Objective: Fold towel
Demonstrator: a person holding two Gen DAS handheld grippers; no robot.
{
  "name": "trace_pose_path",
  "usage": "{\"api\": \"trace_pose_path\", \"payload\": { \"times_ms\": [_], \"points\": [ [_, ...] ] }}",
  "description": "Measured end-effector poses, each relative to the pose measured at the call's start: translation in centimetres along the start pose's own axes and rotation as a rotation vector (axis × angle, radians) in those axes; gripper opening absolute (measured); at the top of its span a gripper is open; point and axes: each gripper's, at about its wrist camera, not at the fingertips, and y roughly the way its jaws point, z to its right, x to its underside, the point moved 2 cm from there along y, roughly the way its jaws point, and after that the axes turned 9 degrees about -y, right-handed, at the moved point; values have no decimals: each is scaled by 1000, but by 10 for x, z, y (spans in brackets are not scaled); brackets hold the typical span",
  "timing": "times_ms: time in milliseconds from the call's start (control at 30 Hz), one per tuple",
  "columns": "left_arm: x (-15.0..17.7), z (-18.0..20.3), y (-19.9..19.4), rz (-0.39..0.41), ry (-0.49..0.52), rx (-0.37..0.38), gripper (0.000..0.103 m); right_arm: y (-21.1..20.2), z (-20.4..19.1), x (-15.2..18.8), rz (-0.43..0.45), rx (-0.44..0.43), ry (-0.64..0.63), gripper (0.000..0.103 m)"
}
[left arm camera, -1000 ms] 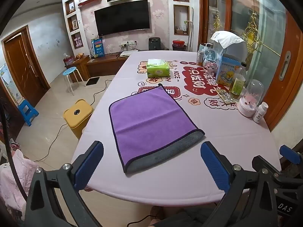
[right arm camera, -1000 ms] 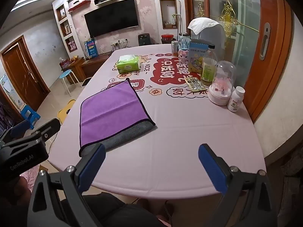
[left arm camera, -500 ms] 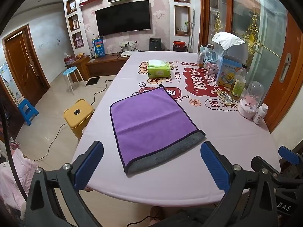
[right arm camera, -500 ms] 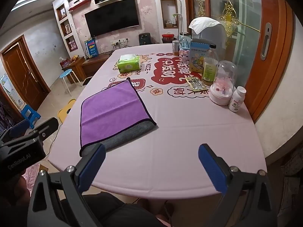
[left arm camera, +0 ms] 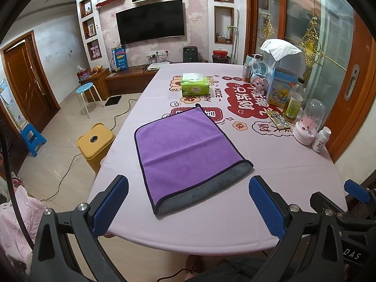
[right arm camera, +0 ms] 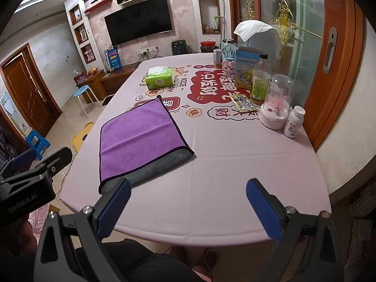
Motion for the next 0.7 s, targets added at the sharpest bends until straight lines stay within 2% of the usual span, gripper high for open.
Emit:
{"api": "trace_pose_path", "payload": {
  "times_ms": [700],
  "points": [
    [11,-6,6,-60,23,71,102,-10,-9,10,-11,38,3,99]
  ]
}}
